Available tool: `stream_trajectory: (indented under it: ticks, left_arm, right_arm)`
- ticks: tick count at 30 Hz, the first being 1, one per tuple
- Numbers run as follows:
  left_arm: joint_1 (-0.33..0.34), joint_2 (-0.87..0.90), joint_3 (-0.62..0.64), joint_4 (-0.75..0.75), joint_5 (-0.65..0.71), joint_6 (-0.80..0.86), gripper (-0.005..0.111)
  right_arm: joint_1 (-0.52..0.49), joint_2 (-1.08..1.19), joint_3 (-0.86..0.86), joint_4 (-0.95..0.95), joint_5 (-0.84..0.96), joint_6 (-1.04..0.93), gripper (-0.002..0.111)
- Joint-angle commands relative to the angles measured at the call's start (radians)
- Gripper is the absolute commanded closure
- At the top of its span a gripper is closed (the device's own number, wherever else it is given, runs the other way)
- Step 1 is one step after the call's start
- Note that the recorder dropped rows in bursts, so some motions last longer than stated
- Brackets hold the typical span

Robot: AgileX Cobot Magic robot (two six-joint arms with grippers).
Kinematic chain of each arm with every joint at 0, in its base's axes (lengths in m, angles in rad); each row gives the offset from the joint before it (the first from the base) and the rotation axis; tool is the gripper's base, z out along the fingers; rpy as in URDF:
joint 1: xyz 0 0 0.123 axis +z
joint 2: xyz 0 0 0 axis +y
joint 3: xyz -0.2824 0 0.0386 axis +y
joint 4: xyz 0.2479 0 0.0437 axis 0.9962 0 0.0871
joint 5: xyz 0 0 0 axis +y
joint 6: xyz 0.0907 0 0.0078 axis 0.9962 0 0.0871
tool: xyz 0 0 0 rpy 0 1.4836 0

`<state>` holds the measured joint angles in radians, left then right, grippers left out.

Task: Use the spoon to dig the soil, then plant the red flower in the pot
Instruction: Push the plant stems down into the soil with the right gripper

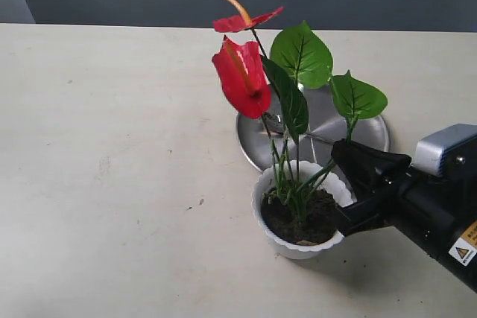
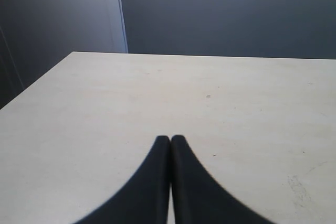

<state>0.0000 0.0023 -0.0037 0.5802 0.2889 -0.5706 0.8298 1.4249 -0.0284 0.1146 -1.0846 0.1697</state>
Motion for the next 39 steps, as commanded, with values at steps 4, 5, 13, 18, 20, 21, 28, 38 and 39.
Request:
stream_trajectory:
  ticks: [4, 5, 13, 18, 20, 21, 28, 38, 39]
  left_arm:
    - [0.001, -0.002, 0.004, 0.0, -0.004, -0.002, 0.106]
    - [0.001, -0.002, 0.004, 0.0, -0.004, -0.002, 0.106]
    - [0.001, -0.002, 0.004, 0.0, -0.004, -0.002, 0.106]
    - [0.001, -0.002, 0.004, 0.0, -0.004, -0.002, 0.106]
    - [0.001, -0.002, 0.004, 0.0, -0.004, -0.002, 0.106]
    - [0.001, -0.002, 0.004, 0.0, -0.004, -0.002, 0.106]
    - [0.001, -0.002, 0.004, 0.0, -0.004, -0.002, 0.106]
    - [0.001, -0.002, 0.004, 0.0, -0.004, -0.002, 0.106]
    - [0.001, -0.002, 0.004, 0.0, -0.004, -0.002, 0.106]
  right_arm:
    - [-0.001, 0.023, 0.028, -0.067, 0.291, 0.006, 0.109]
    - [-0.001, 0.023, 0.028, -0.067, 0.293, 0.006, 0.109]
    - [-0.001, 0.023, 0.028, -0.052, 0.329, 0.041, 0.109]
    - [-0.001, 0.023, 0.028, -0.052, 0.36, 0.069, 0.109]
    - [-0.001, 0.023, 0.028, -0.052, 0.36, 0.069, 0.109]
    - [-0.001, 0.023, 0.028, -0.052, 0.36, 0.069, 0.109]
    - [-0.001, 0.023, 0.028, -0.049, 0.382, 0.093, 0.109]
    - [-0.001, 0.023, 0.028, -0.062, 0.408, 0.119, 0.109]
    - [-0.001, 0.023, 0.028, -0.064, 0.408, 0.118, 0.109]
